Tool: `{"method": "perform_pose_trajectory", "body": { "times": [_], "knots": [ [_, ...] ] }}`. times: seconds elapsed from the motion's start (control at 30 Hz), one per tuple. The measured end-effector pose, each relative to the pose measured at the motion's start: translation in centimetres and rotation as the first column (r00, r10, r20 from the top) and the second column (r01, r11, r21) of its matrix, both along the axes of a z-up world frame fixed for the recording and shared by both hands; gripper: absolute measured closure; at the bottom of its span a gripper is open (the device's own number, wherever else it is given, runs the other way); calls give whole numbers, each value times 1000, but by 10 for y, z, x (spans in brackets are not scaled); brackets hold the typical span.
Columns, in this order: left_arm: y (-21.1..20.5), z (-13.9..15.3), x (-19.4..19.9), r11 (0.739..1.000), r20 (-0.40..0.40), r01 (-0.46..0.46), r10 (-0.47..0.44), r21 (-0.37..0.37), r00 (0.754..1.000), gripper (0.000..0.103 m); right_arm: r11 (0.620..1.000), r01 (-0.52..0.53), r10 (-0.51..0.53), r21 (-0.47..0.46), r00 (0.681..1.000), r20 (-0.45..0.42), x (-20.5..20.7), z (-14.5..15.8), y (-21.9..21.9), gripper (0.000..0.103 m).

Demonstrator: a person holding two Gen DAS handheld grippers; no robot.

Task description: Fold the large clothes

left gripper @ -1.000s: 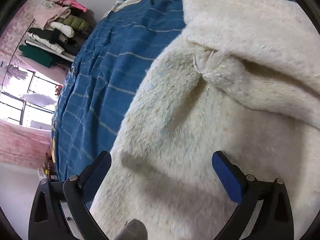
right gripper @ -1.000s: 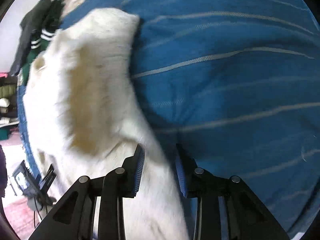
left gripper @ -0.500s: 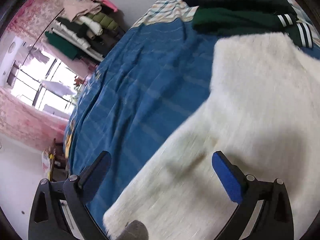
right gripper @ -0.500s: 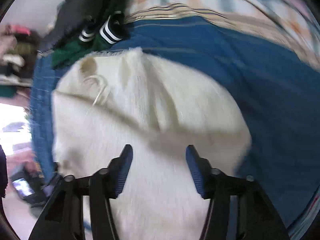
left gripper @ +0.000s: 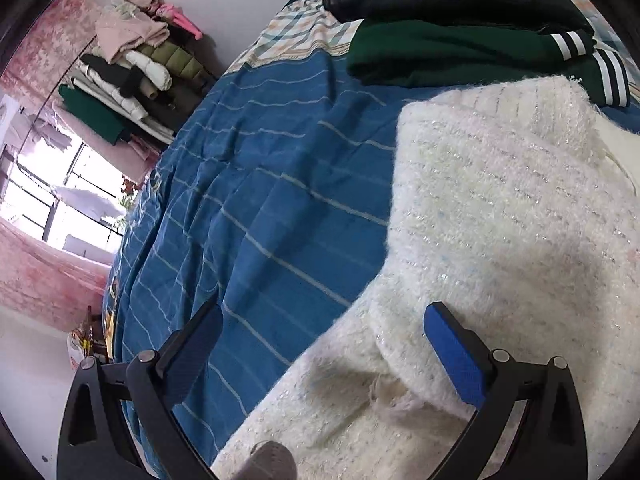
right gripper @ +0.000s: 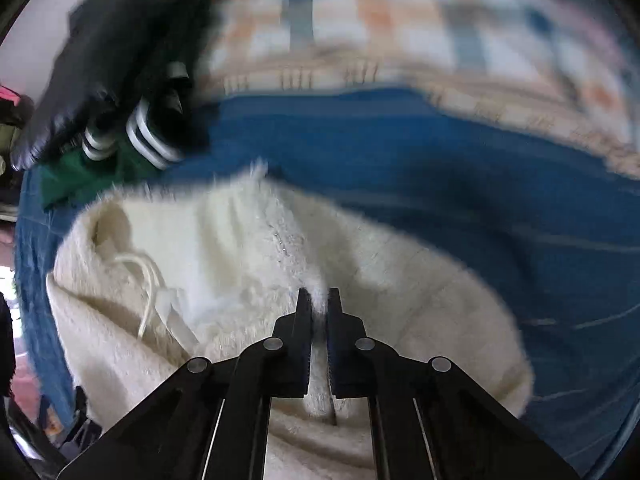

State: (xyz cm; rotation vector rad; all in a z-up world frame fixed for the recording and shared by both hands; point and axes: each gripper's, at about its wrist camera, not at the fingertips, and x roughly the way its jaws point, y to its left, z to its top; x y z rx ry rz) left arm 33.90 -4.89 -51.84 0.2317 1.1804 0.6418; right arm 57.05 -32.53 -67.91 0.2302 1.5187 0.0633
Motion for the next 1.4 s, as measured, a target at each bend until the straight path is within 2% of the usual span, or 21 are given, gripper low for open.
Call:
{"method": "perform_pose_trajectory", "body": {
  "times": [0.07, 0.1, 0.13, 0.17, 0.23, 0.3, 0.33, 0.47, 0.53, 0.67, 0.73, 0.77, 0.83, 0.87, 0.93, 1.03, 1.13, 1.17, 1.27, 1.33, 1.4],
  "knots": [
    [1, 5, -3, 1000, -3, -12, 12, -27, 1000, 0, 998, -7, 11, 65, 998, -67, 3, -3, -9, 84],
    [0, 10, -8, 999, -3, -16, 16, -35, 1000, 0, 994, 4, 3, 107, 998, -67, 2, 5, -20, 79],
    [-2, 16, -16, 999, 4, -20, 20, -39, 1000, 0, 987, 22, -15, 156, 999, -44, -2, 24, -36, 67],
    [-4, 22, -26, 999, 11, -24, 25, -40, 1000, 0, 988, 25, -23, 152, 1000, -15, -6, 40, -47, 56],
    [-11, 24, -52, 999, -10, -38, 37, -37, 999, 0, 998, 1, -5, 59, 998, 67, -30, 82, -81, 51],
    [-19, 17, -76, 998, -47, -54, 52, -41, 998, 0, 999, -37, 39, -25, 996, 81, -59, 102, -105, 51],
    [-25, 8, -91, 997, -84, -66, 62, -47, 995, 0, 996, -57, 60, -63, 997, 52, -74, 103, -125, 51],
    [-46, -26, -128, 989, -201, -120, 101, -85, 974, 0, 987, -140, 132, -78, 986, -104, -132, 67, -147, 51],
    [-62, -24, -135, 989, -197, -126, 108, -82, 974, 0, 984, -173, 165, -37, 974, -152, -154, 45, -147, 51],
    [-100, -12, -126, 992, -136, -64, 49, -108, 989, 0, 969, -241, 245, 47, 962, -119, -162, 17, -121, 51],
    [-122, -18, -115, 994, -130, -21, 7, -107, 992, 0, 962, -264, 270, 69, 958, -100, -156, 2, -109, 52],
    [-130, -24, -111, 996, -129, -2, -9, -86, 992, 0, 961, -267, 273, 74, 958, -85, -153, -1, -107, 65],
    [-145, -49, -101, 999, -174, 34, -33, 2, 984, 0, 972, -214, 219, 97, 975, -46, -149, -4, -114, 83],
    [-145, -53, -99, 999, -177, 34, -30, 19, 984, 0, 981, -147, 153, 125, 987, -43, -149, -4, -123, 86],
    [-140, -57, -96, 1000, -158, 6, -4, 9, 987, 0, 987, -12, 20, 158, 998, -51, -150, -3, -149, 86],
    [-135, -56, -97, 1000, -146, -5, 2, -26, 989, 0, 976, 101, -78, 193, 989, -122, -155, -19, -174, 87],
    [-131, -55, -99, 999, -138, 2, -7, -37, 990, 0, 978, 73, -47, 196, 990, -130, -154, -14, -177, 83],
    [-128, -55, -100, 999, -134, 4, -10, -40, 991, 0, 980, 59, -32, 192, 990, -137, -152, -11, -176, 71],
    [-126, -55, -102, 1000, -105, 2, -5, -27, 994, 0, 989, 6, 13, 145, 992, -126, -152, 3, -177, 52],
    [-128, -56, -101, 1000, -96, -15, 13, -22, 995, 0, 995, -22, 31, 96, 995, -97, -158, 20, -181, 51],
    [-133, -54, -99, 1000, -125, -11, 10, -7, 992, 0, 997, -20, 27, 72, 996, -87, -167, 30, -183, 50]
  ]
}}
